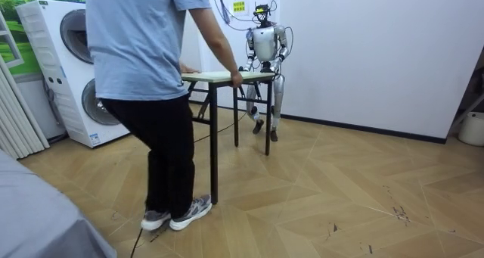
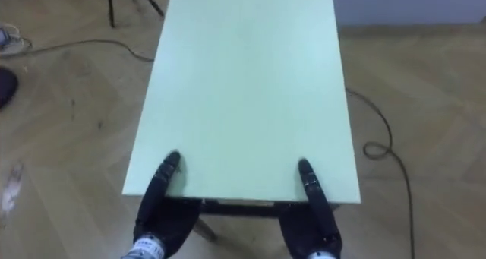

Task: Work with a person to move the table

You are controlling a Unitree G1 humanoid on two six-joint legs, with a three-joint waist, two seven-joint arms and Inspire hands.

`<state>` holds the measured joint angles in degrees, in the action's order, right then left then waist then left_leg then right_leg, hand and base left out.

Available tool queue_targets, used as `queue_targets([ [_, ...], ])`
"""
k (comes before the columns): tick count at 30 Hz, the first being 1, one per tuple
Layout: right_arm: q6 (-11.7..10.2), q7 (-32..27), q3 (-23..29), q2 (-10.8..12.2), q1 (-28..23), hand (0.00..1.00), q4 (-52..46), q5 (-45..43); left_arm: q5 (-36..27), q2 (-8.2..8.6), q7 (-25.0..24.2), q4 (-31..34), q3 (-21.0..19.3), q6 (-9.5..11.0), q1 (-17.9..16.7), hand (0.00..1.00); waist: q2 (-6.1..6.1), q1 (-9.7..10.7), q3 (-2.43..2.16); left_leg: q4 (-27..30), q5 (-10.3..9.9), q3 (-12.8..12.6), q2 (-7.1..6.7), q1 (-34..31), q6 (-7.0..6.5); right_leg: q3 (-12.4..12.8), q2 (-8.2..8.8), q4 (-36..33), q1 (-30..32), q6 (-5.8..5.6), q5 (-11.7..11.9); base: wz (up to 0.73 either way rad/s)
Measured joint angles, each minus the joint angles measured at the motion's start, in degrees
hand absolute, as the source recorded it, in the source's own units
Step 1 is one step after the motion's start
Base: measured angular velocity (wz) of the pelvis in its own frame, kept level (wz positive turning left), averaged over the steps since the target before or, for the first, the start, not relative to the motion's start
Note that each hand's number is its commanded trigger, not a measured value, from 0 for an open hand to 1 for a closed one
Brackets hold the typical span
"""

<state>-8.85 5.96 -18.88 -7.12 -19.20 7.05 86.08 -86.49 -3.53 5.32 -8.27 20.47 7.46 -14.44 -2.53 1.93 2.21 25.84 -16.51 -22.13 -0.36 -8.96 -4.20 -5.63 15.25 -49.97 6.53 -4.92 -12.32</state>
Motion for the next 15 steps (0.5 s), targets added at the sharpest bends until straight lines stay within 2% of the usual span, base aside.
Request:
queue_targets([
  [1, -0.08, -0.04, -0.17, 0.50, 0.42, 1.00, 0.19, 0.01, 0.08, -0.21, -0.25, 0.46, -0.06, 0.03, -0.12, 1.00, 0.60, -0.51, 0.32, 3.94, 0.31, 2.86, 0.38, -4.57, -0.54, 0.50, -2.15, 1.84, 0.08, 0.28, 0.19, 0.16],
  [2, -0.81, 0.96, 0.26, 0.27, 0.32, 1.00, -0.08, 0.36, 1.44, 0.54, -0.27, 1.06, 0.45, -0.09, 0.31, 1.00, 0.91, 0.23, 0.07, 0.87, 3.48, 5.88, -3.57, -8.46, -1.68, 1.67, -2.78, 3.56, 1.00, -0.16, -0.16, 0.44],
  [3, -1.12, 1.56, 0.55, 0.21, 0.34, 1.00, -0.48, 0.63, 2.24, 0.83, -0.26, 1.99, 0.66, 0.05, 0.33, 1.00, 1.79, 1.03, -0.51, -1.77, 6.41, 4.84, -4.13, -9.51, -5.13, 1.71, -3.36, 4.25, 1.74, -0.97, -1.05, 0.73],
  [4, -1.46, 1.85, 0.64, 0.87, 0.34, 1.00, -1.75, 1.34, 3.05, -0.96, 0.13, 4.91, 1.46, 1.09, 0.52, 1.00, -0.07, 2.14, -0.53, -4.37, 7.05, 0.52, -4.53, -10.21, -6.85, 1.74, -2.73, 3.64, 2.54, -2.45, -4.04, 0.50],
  [5, -1.62, 1.85, 0.45, 1.40, 0.51, 1.00, -2.03, 1.70, 3.54, -1.92, 0.43, 5.78, 1.44, 1.14, 0.94, 1.00, -1.48, 2.06, -0.47, -4.56, 7.30, -0.54, -4.88, -10.61, -7.20, 2.14, -2.13, 3.29, 2.57, -2.74, -5.43, 0.25],
  [6, -1.32, 1.63, 0.28, 1.34, 1.23, 1.00, -2.11, 2.81, 3.74, -2.38, 0.56, 6.04, 0.95, 0.98, 1.50, 1.00, -2.88, 1.47, -0.62, -4.11, 7.33, -2.56, -4.78, -11.29, -7.30, 2.66, -1.75, 4.40, 1.74, -2.61, -7.68, -0.20],
  [8, -1.06, 0.55, -0.12, 0.99, 2.36, 1.00, -2.08, 2.91, 3.68, -2.23, 0.84, 6.01, -0.12, 0.18, 1.57, 1.00, -2.71, 0.32, -0.56, -2.74, 7.34, -3.89, -3.42, -12.60, -7.31, 2.89, -2.65, 13.57, -2.24, -1.34, -10.35, -0.42],
  [9, -1.06, 0.55, -0.12, 0.81, 2.61, 1.00, -2.09, 2.94, 3.68, -2.12, 0.75, 6.02, -0.18, 0.25, 1.68, 1.00, -2.55, -0.04, -0.50, -1.95, 7.34, -4.04, -2.89, -13.45, -7.31, 2.82, -2.88, 15.93, -2.86, -1.12, -11.21, -0.34],
  [11, -0.52, 0.44, -0.12, 0.71, 3.86, 1.00, -1.33, 3.20, 3.91, -2.14, 0.66, 6.00, -1.07, 0.19, 2.06, 1.00, -2.29, -1.29, -0.52, 0.52, 7.74, -4.39, -0.52, -16.28, -6.76, 2.30, -4.29, 23.40, -4.08, -1.24, -13.15, -0.31],
  [12, -0.14, 0.44, -0.19, 0.79, 4.33, 1.00, -0.75, 3.20, 3.93, -2.15, 0.66, 5.98, -1.30, 0.14, 1.95, 1.00, -2.19, -1.50, -0.51, 0.95, 7.99, -4.40, 0.22, -16.73, -6.50, 2.16, -4.88, 24.43, -4.00, -1.04, -13.26, -0.38],
  [13, 0.27, 0.44, -0.33, 1.01, 4.77, 1.00, 0.14, 3.37, 3.92, -2.16, 0.66, 5.66, -1.53, 0.10, 1.69, 1.00, -2.07, -2.11, -0.47, 1.04, 8.71, -4.43, 1.44, -16.91, -5.97, 1.83, -6.30, 25.77, -4.10, -0.88, -13.25, -0.34],
  [14, 0.21, 0.44, -0.45, 1.00, 4.67, 1.00, 0.69, 3.44, 3.92, -2.14, 0.66, 5.20, -1.58, 0.07, 1.45, 1.00, -1.44, -2.72, -0.45, 0.63, 9.81, -4.25, 2.48, -16.92, -5.62, 1.68, -7.67, 26.41, -4.03, 0.48, -12.63, -0.26],
  [15, 0.23, 0.45, -0.53, 0.99, 4.62, 1.00, 0.90, 3.44, 3.92, -2.15, 0.66, 5.19, -1.55, 0.03, 1.12, 1.00, -1.17, -2.73, -0.45, 0.35, 10.38, -4.15, 3.05, -16.92, -5.51, 1.48, -8.27, 26.43, -3.88, 1.05, -12.32, -0.14],
])
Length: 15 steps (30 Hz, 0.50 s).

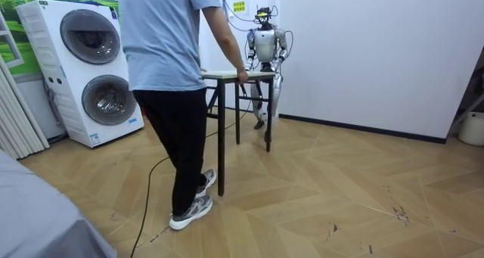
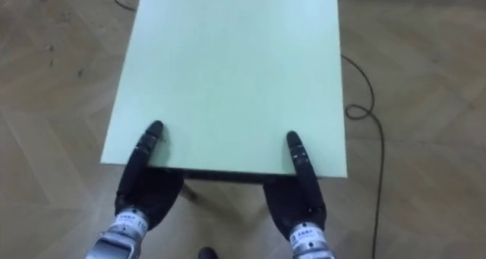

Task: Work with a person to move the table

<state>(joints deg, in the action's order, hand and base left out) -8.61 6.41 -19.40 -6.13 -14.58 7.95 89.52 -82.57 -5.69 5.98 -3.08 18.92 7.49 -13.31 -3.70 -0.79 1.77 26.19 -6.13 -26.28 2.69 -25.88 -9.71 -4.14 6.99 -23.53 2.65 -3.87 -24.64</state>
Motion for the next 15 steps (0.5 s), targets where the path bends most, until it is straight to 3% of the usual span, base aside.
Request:
queue_targets([
  [1, 0.06, 0.00, -0.15, 0.04, -0.25, 1.00, 0.39, 0.00, 0.00, -0.02, 0.00, -0.10, -0.17, 0.00, -0.55, 1.00, 0.29, -0.25, 0.00, -0.96, 1.46, 0.35, 0.71, 0.12, 0.35, -0.63, -0.96, 0.02, 0.40, 0.87, 0.49, -0.06],
  [3, 0.36, 0.00, -0.14, 0.07, -1.00, 1.00, 0.62, 0.15, 0.00, -0.08, 0.11, -0.17, -0.02, -0.15, -1.19, 1.00, 0.57, -0.41, -0.05, -3.52, 4.82, 2.96, 0.56, 0.44, 1.29, -1.87, -2.25, 0.54, 0.58, 2.11, 1.33, 0.05],
  [4, 0.26, 0.00, -0.14, 0.12, -1.47, 1.00, 0.65, 0.24, 0.02, -0.23, 0.17, -0.32, 0.55, -0.42, -1.27, 1.00, 0.92, -0.93, -0.03, -6.30, 7.94, 4.70, 0.44, 0.71, 2.56, -2.63, -3.38, 0.97, 1.17, 3.13, 2.53, 0.08],
  [5, 0.18, 0.02, -0.19, 0.23, -1.41, 1.00, 0.65, 0.43, 0.03, -0.32, 0.18, -0.36, 0.46, -0.48, -1.09, 1.00, 0.89, -1.42, -0.04, -10.78, 12.72, 8.15, -0.11, 0.97, 7.05, -2.85, -4.25, 2.05, 2.50, 4.15, 4.26, 0.07],
  [6, 0.17, 0.04, -0.17, 0.19, -1.31, 1.00, 0.65, 0.43, 0.02, -0.32, 0.18, -0.35, 0.42, -0.50, -0.99, 1.00, 0.93, -1.37, -0.05, -12.95, 15.25, 10.38, -0.39, 1.02, 10.40, -3.52, -4.51, 3.04, 3.08, 4.80, 5.49, -0.08],
  [7, 0.12, 0.02, -0.29, 0.04, -0.98, 1.00, 0.89, 0.35, 0.00, -0.06, 0.17, -0.40, 0.45, -0.24, -1.19, 1.00, 1.08, -1.18, 0.16, -10.80, 13.93, 13.64, 0.50, 0.98, 12.11, -5.32, -4.29, 3.89, 3.75, 5.95, 7.40, -0.25],
  [8, -0.17, -0.03, -1.15, -0.15, -0.59, 1.00, 1.93, 0.28, -0.05, 0.46, 0.15, -0.47, 0.23, 0.15, -2.46, 1.00, 1.37, -1.58, 0.12, -1.69, 6.34, 14.26, 2.28, 1.22, 11.30, -6.83, -4.69, 3.51, 3.77, 6.89, 8.09, -0.36],
  [9, -0.25, -0.03, -1.34, -0.32, -0.58, 1.00, 2.25, 0.26, -0.05, 0.72, 0.15, -0.69, 0.16, 0.21, -2.88, 1.00, 1.81, -1.63, 0.20, 3.77, 2.57, 14.46, 3.76, 1.50, 10.92, -7.73, -5.02, 3.46, 3.49, 7.34, 8.36, -0.24],
  [10, -0.30, -0.04, -1.36, -0.62, -0.64, 1.00, 2.40, 0.11, -0.05, 1.05, 0.14, -1.16, -0.11, -0.01, -2.99, 1.00, 2.72, -1.35, 0.26, 13.40, -2.87, 15.23, 5.77, 2.19, 11.75, -9.79, -5.67, 3.22, 3.42, 7.99, 8.75, 0.05],
  [11, -0.49, -0.04, -1.31, -0.85, -0.53, 1.00, 2.36, -0.02, 0.04, 1.67, 0.14, -1.28, -0.18, -0.03, -2.97, 1.00, 3.27, -0.67, 0.20, 20.04, -6.04, 15.66, 7.86, 3.98, 12.41, -10.96, -6.22, 2.37, 4.10, 8.41, 8.96, 0.16],
  [12, -0.73, -0.04, -1.31, -0.85, -0.45, 1.00, 2.34, -0.14, 0.25, 1.99, 0.14, -1.30, -0.09, 0.02, -2.96, 1.00, 3.36, -0.22, 0.22, 21.71, -6.94, 15.67, 8.82, 5.62, 12.69, -11.24, -6.37, 1.84, 4.69, 8.59, 9.06, 0.34],
  [13, -1.13, -0.03, -1.25, -0.77, -0.44, 1.00, 2.16, -0.33, 0.50, 2.41, 0.14, -1.29, -0.18, 0.05, -2.88, 1.00, 3.70, 0.85, 0.16, 22.53, -7.89, 15.84, 10.64, 9.70, 13.16, -12.20, -6.58, 1.10, 5.70, 8.86, 9.21, 0.43],
  [14, -1.49, -0.02, -1.22, -0.81, -0.45, 1.00, 1.64, -0.32, 0.55, 2.56, 0.14, -1.29, 0.02, 0.02, -2.47, 1.00, 4.35, 2.04, 0.25, 21.80, -8.34, 17.18, 11.81, 13.94, 13.85, -13.43, -6.67, 0.08, 6.88, 8.94, 9.26, 0.48],
  [15, -1.56, -0.02, -1.16, -0.87, -0.45, 1.00, 1.33, -0.32, 0.55, 2.65, 0.14, -1.29, 0.09, 0.03, -2.22, 1.00, 4.81, 2.69, 0.26, 20.46, -8.44, 17.92, 12.10, 16.18, 14.10, -13.88, -6.71, -0.55, 7.63, 8.94, 9.26, 0.41],
])
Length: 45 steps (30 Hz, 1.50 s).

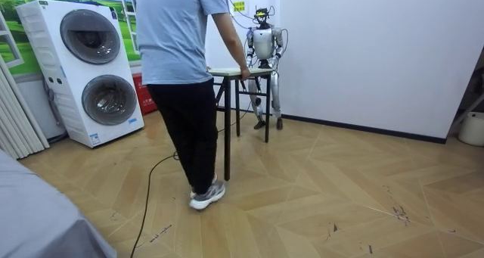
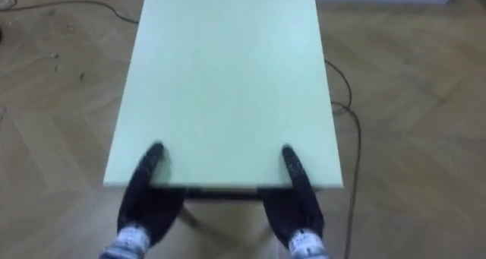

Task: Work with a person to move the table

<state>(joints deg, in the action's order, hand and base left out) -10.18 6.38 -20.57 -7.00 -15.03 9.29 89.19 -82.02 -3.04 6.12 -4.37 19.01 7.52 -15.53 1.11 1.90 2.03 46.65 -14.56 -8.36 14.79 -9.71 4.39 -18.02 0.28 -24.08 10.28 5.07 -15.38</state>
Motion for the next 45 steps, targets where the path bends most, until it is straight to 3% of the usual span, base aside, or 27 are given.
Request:
queue_targets([
  [1, -0.36, 0.00, -0.02, -0.20, 0.01, 1.00, -0.63, 0.00, 0.00, 0.06, 0.00, 0.01, 0.20, 0.02, 0.58, 1.00, 0.96, 0.87, -0.02, -5.19, -0.34, 0.87, 0.60, 5.04, 0.71, -0.79, -0.17, -1.12, 1.46, -0.08, 0.04, 0.40],
  [2, -0.63, 0.00, 0.48, -0.37, 0.04, 1.00, -1.05, 0.04, 0.69, 0.04, -0.01, 0.02, 0.27, 0.02, 1.51, 1.00, 1.34, 1.76, 0.00, -13.68, -3.47, 1.19, 0.10, 8.64, 3.72, -0.06, -0.03, -2.94, 3.80, -0.47, 0.27, 0.38],
  [5, -0.24, -0.01, 1.60, -0.47, -0.07, 1.00, -2.02, 0.48, 1.91, -0.05, 0.03, 0.21, 1.00, 0.12, 2.66, 1.00, 1.56, 3.36, -0.09, -27.18, -4.39, -0.57, -3.03, 12.00, 3.47, 5.01, 0.75, -3.85, 7.78, -2.64, 2.09, 0.31],
  [8, 0.12, 0.00, 1.86, -0.58, 0.39, 1.00, -2.06, 0.51, 1.86, -0.40, 0.03, 0.16, 1.62, 0.92, 3.31, 1.00, 1.68, 3.52, -0.14, -31.82, -4.40, -0.51, -5.05, 12.29, 3.43, 7.29, 1.73, -3.69, 9.92, -4.05, 3.53, -0.01],
  [9, 0.04, 0.00, 1.90, -0.46, 0.39, 1.00, -1.61, 0.53, 1.86, -0.39, 0.03, -0.41, 2.12, 1.37, 3.67, 1.00, 1.71, 3.10, -0.12, -33.06, -4.22, -0.46, -5.92, 12.47, 3.10, 9.21, 2.04, -3.88, 10.36, -4.47, 4.40, 0.00],
  [10, -0.16, 0.00, 2.31, -0.48, 0.25, 1.00, -1.27, 0.54, 1.86, -0.17, -0.04, -1.36, 3.07, 1.84, 4.01, 1.00, 1.63, 3.21, -0.07, -34.07, -3.56, 0.42, -7.15, 13.55, 1.88, 10.13, 2.81, -7.52, 12.10, -4.30, 4.96, -0.17],
  [11, 0.34, 0.01, 2.61, -0.53, 0.32, 1.00, -0.77, 0.20, 1.85, -0.03, -0.58, -2.24, 3.40, 2.79, 3.73, 1.00, 1.91, 3.50, 0.20, -35.21, -3.52, 3.89, -7.59, 15.40, 0.88, 10.62, 1.83, -13.40, 16.72, -2.54, 5.07, -0.32],
  [12, 0.72, 0.03, 2.60, -0.23, 0.55, 1.00, -0.60, -0.26, 1.76, -0.29, -1.20, -2.10, 3.57, 3.60, 3.17, 1.00, 2.19, 3.40, 0.00, -35.06, -3.92, 5.61, -7.01, 15.33, 0.17, 11.48, -0.71, -10.70, 17.70, -2.04, 5.20, -0.49],
  [13, 1.15, 0.51, 2.51, 0.78, 0.99, 1.00, -0.71, -1.47, 1.76, -0.62, -2.26, -0.56, 3.52, 4.89, 1.81, 1.00, 1.20, 3.14, -0.28, -34.28, -4.46, 5.17, -7.87, 14.18, -0.12, 12.59, -3.52, -1.10, 17.87, -0.61, 11.30, -0.31],
  [14, 0.10, 1.84, 2.42, 0.80, 0.61, 1.00, -1.02, -1.82, 2.10, 0.36, -2.62, -0.92, 3.57, 4.76, 2.03, 1.00, 1.70, 2.73, -0.08, -33.74, -5.71, 3.11, -9.00, 13.77, -0.46, 11.15, -2.86, -0.15, 17.80, 0.59, 14.21, -0.14],
  [15, -0.30, 1.83, 2.47, 0.72, 0.69, 1.00, -0.90, -1.76, 2.16, 0.75, -2.62, -1.39, 3.57, 4.46, 2.23, 1.00, 1.80, 2.79, -0.11, -33.77, -5.84, 2.65, -8.97, 13.64, -0.54, 11.32, -2.66, -0.31, 17.80, 0.59, 14.19, 0.12],
  [18, -0.16, 1.82, 3.08, 1.12, 0.19, 1.00, 0.30, -1.58, 2.17, 0.27, -2.37, -2.64, 3.80, 3.93, 3.13, 1.00, 0.08, 3.64, -0.05, -34.56, -5.84, 1.79, -10.21, 13.11, -0.64, 10.74, -1.14, -0.55, 17.17, 0.02, 14.56, 0.30],
  [21, 1.20, 1.79, 3.76, 1.51, -0.56, 1.00, 0.59, -1.48, 2.04, -0.44, -2.31, -3.62, 3.84, 3.32, 3.38, 1.00, -1.46, 4.36, -0.22, -33.82, -5.31, 0.74, -12.00, 11.81, -2.57, 10.60, 0.88, 1.68, 16.61, -1.15, 17.77, 0.19],
  [23, 1.44, 1.28, 3.88, 1.08, -0.15, 1.00, 0.70, -1.60, 1.64, 0.07, -2.18, -4.01, 3.59, 3.32, 3.40, 1.00, -1.91, 4.44, -0.27, -33.86, -4.39, 0.30, -14.00, 10.80, -4.26, 12.14, 1.87, 4.67, 16.60, -3.08, 21.97, -0.17],
  [24, 1.53, 1.19, 3.81, 0.86, 0.51, 1.00, 1.11, -1.81, 1.38, 0.55, -2.13, -4.11, 3.45, 3.32, 3.30, 1.00, -1.91, 4.36, -0.29, -33.72, -3.50, -0.40, -15.10, 9.49, -5.64, 13.42, 1.83, 8.23, 16.26, -5.74, 26.23, -0.22],
  [25, 1.49, 1.12, 3.79, 0.78, 0.59, 1.00, 1.33, -1.86, 1.32, 0.70, -2.02, -4.35, 3.24, 3.32, 3.32, 1.00, -1.87, 4.24, -0.25, -33.08, -2.83, -4.25, -14.59, 8.29, -6.58, 13.63, 2.49, 7.94, 16.08, -6.66, 27.09, 0.14],
  [26, 1.26, 1.14, 4.04, 0.86, -1.06, 1.00, 1.61, -1.69, 1.34, 0.67, -1.88, -5.84, 3.81, 2.44, 4.00, 1.00, -1.65, 4.59, -0.19, -32.43, -2.20, -9.26, -13.56, 8.55, -6.65, 12.37, 3.58, -1.82, 15.89, -5.26, 18.68, 0.48],
  [27, 0.97, 1.30, 4.36, 1.08, -2.15, 1.00, 1.56, -1.32, 1.40, 0.47, -1.74, -6.35, 4.27, 1.83, 4.37, 1.00, -1.72, 4.61, -0.18, -32.61, -1.85, -10.56, -13.42, 8.92, -6.70, 11.31, 4.67, -7.56, 15.26, -5.21, 14.19, 0.79],
  [28, 0.79, 1.52, 4.81, 1.18, -3.38, 1.00, 1.54, -0.41, 1.50, 0.06, -1.42, -6.61, 4.95, 1.24, 4.52, 1.00, -1.98, 4.95, -0.27, -32.95, -1.33, -12.83, -13.45, 9.47, -6.91, 10.01, 6.42, -15.78, 13.44, -5.47, 8.27, 0.49],
  [29, 0.76, 1.58, 4.60, 1.01, -3.72, 1.00, 1.55, 0.24, 1.68, -0.19, -1.30, -6.60, 5.15, 0.99, 4.42, 1.00, -2.00, 4.46, -0.29, -32.60, -1.20, -15.43, -13.73, 9.60, -7.15, 10.74, 7.98, -21.03, 10.83, -6.25, 4.74, 0.17],
  [30, 0.69, 1.57, 4.39, 0.96, -3.71, 1.00, 1.56, 0.48, 1.72, -0.23, -1.30, -6.60, 5.08, 0.98, 4.41, 1.00, -2.00, 3.77, -0.28, -31.95, -1.15, -16.24, -13.93, 9.49, -7.29, 11.33, 8.66, -21.88, 9.17, -6.56, 3.45, -0.38],
  [31, 0.64, 1.51, 4.13, 1.06, -3.58, 1.00, 1.55, 0.53, 1.75, -0.27, -1.31, -6.51, 4.54, 0.84, 4.37, 1.00, -2.03, 2.16, -0.27, -30.95, -1.23, -16.97, -14.25, 8.88, -7.45, 11.92, 9.96, -20.19, 5.42, -7.69, 0.89, -0.58],
  [32, 0.54, 1.29, 3.68, 1.18, -3.10, 1.00, 1.49, 0.67, 1.79, -0.42, -1.31, -6.03, 3.63, 0.18, 4.35, 1.00, -2.24, 1.12, -0.29, -29.87, -1.24, -15.87, -14.55, 7.70, -7.45, 11.99, 10.50, -15.08, 2.16, -9.15, -1.08, -0.57],
  [35, 0.08, 0.01, 1.65, 0.55, -0.39, 1.00, 1.34, 0.67, 1.99, -0.42, -1.30, -5.19, 1.59, 0.08, 4.30, 1.00, -2.42, -1.39, -0.24, -28.97, -0.93, -10.76, -14.68, 5.05, -6.89, 11.24, 7.97, -5.91, 0.55, -8.83, -1.48, -0.59],
  [38, -0.47, -0.10, 1.06, 0.81, -0.18, 1.00, 1.41, 0.62, 2.21, -0.73, -1.33, -4.97, 1.28, 0.06, 4.20, 1.00, -3.37, -2.18, -0.32, -29.03, -0.48, -8.84, -14.14, 4.25, -6.20, 11.32, 6.29, 0.79, -1.88, -7.71, -0.68, -0.13],
  [42, -0.92, 0.11, 0.64, 0.99, -0.13, 1.00, 1.41, 0.98, 3.08, -0.79, -1.58, -4.36, 1.15, 0.11, 3.71, 1.00, -3.92, -2.49, -0.34, -28.90, -0.29, -7.57, -12.86, 2.99, -5.89, 10.47, 4.55, 5.50, -2.98, -7.26, 1.82, 0.01],
  [45, -1.97, 0.09, 0.04, 1.12, -0.05, 1.00, 1.41, 0.98, 3.49, -1.06, -1.55, -3.23, 0.70, -0.05, 2.91, 1.00, -4.14, -2.22, -0.28, -27.12, -0.27, -4.19, -12.75, 1.89, -5.86, 10.33, 3.93, 8.46, -4.83, -6.92, 3.19, 0.19],
])
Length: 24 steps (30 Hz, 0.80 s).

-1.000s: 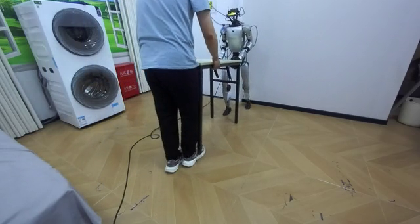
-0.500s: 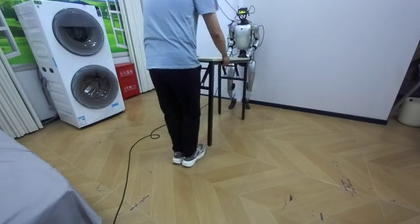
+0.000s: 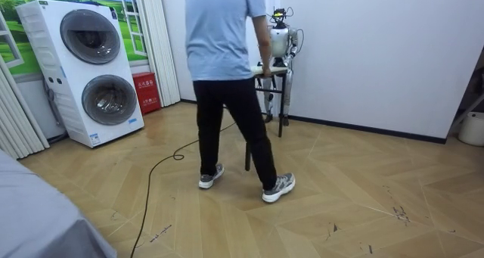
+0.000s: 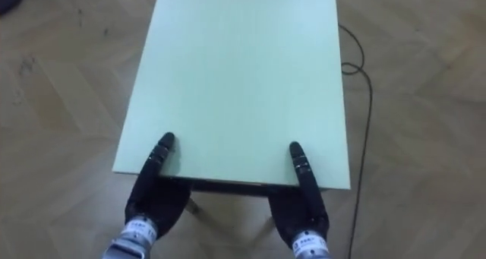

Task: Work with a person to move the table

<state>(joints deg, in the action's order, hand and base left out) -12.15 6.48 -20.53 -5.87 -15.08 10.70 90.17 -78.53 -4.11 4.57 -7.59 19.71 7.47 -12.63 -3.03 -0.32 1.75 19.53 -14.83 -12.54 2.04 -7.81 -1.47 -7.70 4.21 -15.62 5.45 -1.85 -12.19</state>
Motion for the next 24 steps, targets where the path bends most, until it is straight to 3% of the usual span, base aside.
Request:
queue_targets([
  [1, -0.06, -0.01, -0.24, 0.92, -0.10, 1.00, 0.49, -0.17, 0.51, 0.13, 0.02, 0.06, -0.62, -0.58, -0.36, 1.00, -0.92, 0.50, 0.59, 7.23, -0.47, 0.87, -0.23, -4.05, 0.51, 3.58, 0.98, 1.67, -2.26, 0.10, 0.37, 0.73],
  [2, -0.68, 0.73, -0.12, 0.91, -0.67, 1.00, 0.63, 0.24, 1.29, 0.34, 0.03, 0.06, -0.11, -1.21, -0.09, 1.00, -1.24, 1.94, 0.62, 5.42, 0.45, 2.43, -1.30, -8.80, 0.19, 8.21, 1.49, 2.38, -3.03, -0.12, 0.29, 0.98],
  [3, -0.87, 1.42, 0.54, 0.66, -0.98, 1.00, 0.57, 0.41, 1.83, 0.43, 0.04, 0.34, 0.46, -1.24, 0.17, 1.00, -0.94, 2.67, 0.55, 1.51, 3.00, 2.30, -1.44, -10.99, -0.11, 8.58, 1.28, 2.10, -2.92, -0.57, -0.02, 0.85],
  [4, -0.83, 1.92, 1.24, 0.67, -1.32, 1.00, 0.64, 0.63, 2.48, 0.07, 0.06, 1.01, 1.57, -1.09, -0.01, 1.00, -1.45, 2.26, 0.28, 2.34, 9.18, -0.17, -0.22, -12.97, -2.75, 7.70, 1.04, 0.46, -2.34, -1.63, -1.61, 0.29],
  [5, -0.51, 1.90, 1.70, 0.58, -1.38, 1.00, 0.62, 0.58, 2.54, 0.06, 0.14, 1.00, 1.68, -0.98, -0.10, 1.00, -1.43, 1.57, 0.27, 2.65, 8.91, -0.28, 0.01, -12.70, -2.87, 5.52, 0.90, -0.22, -2.06, -1.90, -1.71, -0.04],
  [6, 0.46, 1.85, 1.99, 0.38, -1.31, 1.00, 0.62, 0.06, 2.53, 0.11, 0.24, 0.97, 1.42, -1.14, -0.39, 1.00, -0.75, 1.14, 0.64, 3.07, 8.64, 0.48, 0.56, -12.32, -2.79, 2.11, 0.55, 0.47, -2.26, -1.84, -1.48, -0.12],
  [8, 1.09, 1.85, 2.81, 0.26, -1.29, 1.00, 0.36, -1.72, 2.53, 0.58, -0.34, 0.90, 0.73, -1.87, -1.20, 1.00, 0.37, -0.04, 0.51, 3.07, 8.46, 1.55, 0.03, -12.43, -2.51, -2.00, -0.41, 3.09, -2.56, -0.30, -0.83, -0.03],
  [11, 1.39, 1.55, 3.12, -0.32, -1.21, 1.00, 0.21, -2.04, 2.46, 0.94, -0.44, 0.80, 0.90, -2.16, -1.57, 1.00, 2.49, -0.73, 0.40, 2.04, 9.07, 2.78, -0.13, -11.92, -1.53, -4.02, -1.54, 2.92, -3.14, 0.65, -0.59, 0.25],
  [13, 1.50, 0.91, 2.87, -0.21, -1.24, 1.00, 0.20, -2.47, 2.46, 0.84, -0.42, 0.70, 0.77, -2.01, -1.95, 1.00, 3.15, -0.83, 0.22, 0.56, 10.37, 4.13, -0.55, -11.38, -0.94, -5.48, -1.71, 2.93, -3.55, 1.17, -0.82, 0.40],
  [16, 1.60, -0.01, 2.59, -0.39, -1.25, 1.00, -0.29, -2.76, 2.39, 1.28, -0.42, 0.72, 0.80, -0.93, -2.72, 1.00, 4.30, -0.91, -0.17, -0.92, 11.77, 4.17, -0.69, -11.23, -0.67, -8.08, -1.65, 2.82, -3.66, 2.02, -1.17, 0.37],
  [19, 1.38, -1.04, 2.19, -0.62, -1.15, 1.00, -0.91, -3.03, 2.39, 1.45, -0.17, 0.72, 1.14, -0.12, -2.91, 1.00, 4.31, -0.95, -0.19, -0.91, 11.83, 3.86, -0.81, -11.01, -0.76, -9.74, -1.59, 2.66, -4.57, 2.12, -1.73, 0.31],
  [24, 1.05, -2.57, 0.90, -1.72, 0.09, 1.00, -1.26, -3.11, 2.13, 1.37, 0.07, 0.71, 0.87, 0.51, -3.21, 1.00, 3.84, -1.82, 0.09, -1.18, 11.67, 3.86, -1.48, -10.53, -1.02, -9.96, -0.95, 1.75, -5.02, 1.61, -2.07, 0.14],
])
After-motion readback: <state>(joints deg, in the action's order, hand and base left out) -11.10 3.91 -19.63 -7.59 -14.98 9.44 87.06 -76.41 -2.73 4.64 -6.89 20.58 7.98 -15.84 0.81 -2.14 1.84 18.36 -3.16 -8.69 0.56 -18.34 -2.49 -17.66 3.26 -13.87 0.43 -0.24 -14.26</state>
